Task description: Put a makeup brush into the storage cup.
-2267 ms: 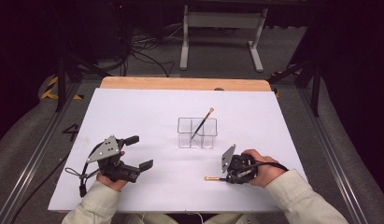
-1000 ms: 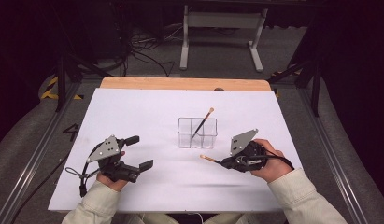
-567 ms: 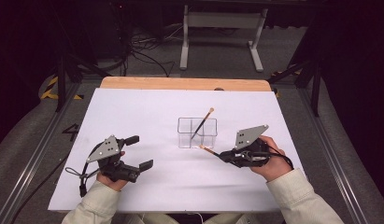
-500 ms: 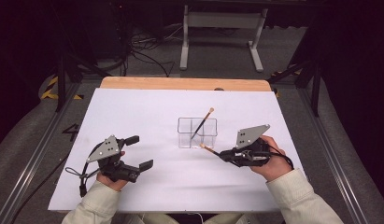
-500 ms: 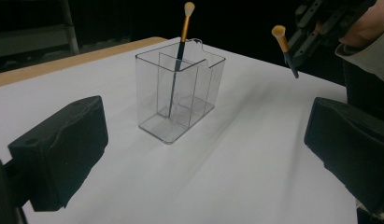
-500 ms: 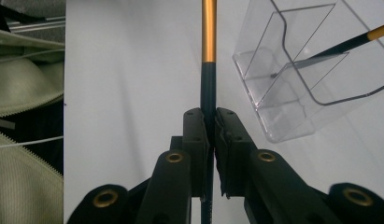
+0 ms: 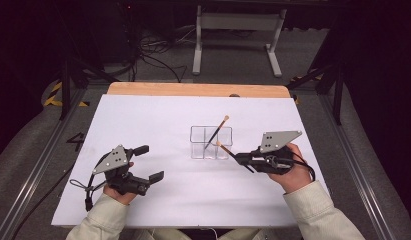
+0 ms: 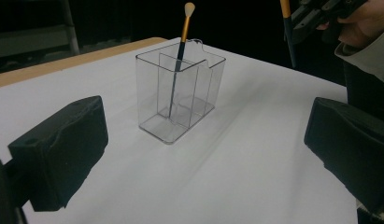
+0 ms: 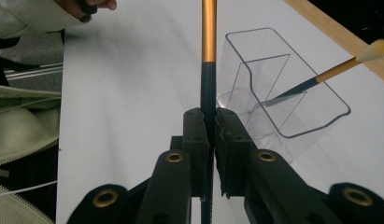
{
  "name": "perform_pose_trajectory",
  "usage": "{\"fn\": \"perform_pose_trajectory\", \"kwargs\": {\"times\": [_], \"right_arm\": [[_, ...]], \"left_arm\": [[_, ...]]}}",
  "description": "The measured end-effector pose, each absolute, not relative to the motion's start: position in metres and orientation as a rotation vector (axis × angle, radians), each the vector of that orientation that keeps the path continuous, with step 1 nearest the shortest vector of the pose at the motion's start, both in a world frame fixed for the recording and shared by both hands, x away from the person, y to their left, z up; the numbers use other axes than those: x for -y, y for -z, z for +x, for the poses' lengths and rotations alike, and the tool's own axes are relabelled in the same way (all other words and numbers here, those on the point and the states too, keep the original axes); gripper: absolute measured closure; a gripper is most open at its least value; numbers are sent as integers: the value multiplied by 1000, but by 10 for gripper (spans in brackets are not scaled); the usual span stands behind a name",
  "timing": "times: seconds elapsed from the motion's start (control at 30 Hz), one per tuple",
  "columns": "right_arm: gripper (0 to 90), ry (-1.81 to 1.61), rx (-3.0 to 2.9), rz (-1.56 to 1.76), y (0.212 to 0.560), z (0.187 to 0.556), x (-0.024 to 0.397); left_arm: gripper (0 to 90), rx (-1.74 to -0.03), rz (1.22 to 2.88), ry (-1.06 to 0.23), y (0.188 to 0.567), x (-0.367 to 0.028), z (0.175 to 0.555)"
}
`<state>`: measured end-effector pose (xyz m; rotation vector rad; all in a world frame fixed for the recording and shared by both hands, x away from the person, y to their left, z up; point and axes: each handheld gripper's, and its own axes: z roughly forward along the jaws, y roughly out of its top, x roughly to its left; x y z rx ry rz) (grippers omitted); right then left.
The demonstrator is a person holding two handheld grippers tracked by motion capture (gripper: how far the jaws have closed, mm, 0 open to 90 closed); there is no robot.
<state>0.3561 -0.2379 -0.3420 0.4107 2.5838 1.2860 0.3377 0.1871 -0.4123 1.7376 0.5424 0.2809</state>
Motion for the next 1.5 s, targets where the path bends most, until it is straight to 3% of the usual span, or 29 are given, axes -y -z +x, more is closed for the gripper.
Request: {"fn": "perform_pose_trajectory", "kwargs": {"times": [1.5], "right_arm": [[835, -1714, -2101, 583, 336, 362, 252]], "left_arm": [[1, -548, 1732, -286, 412, -189, 336]]}}
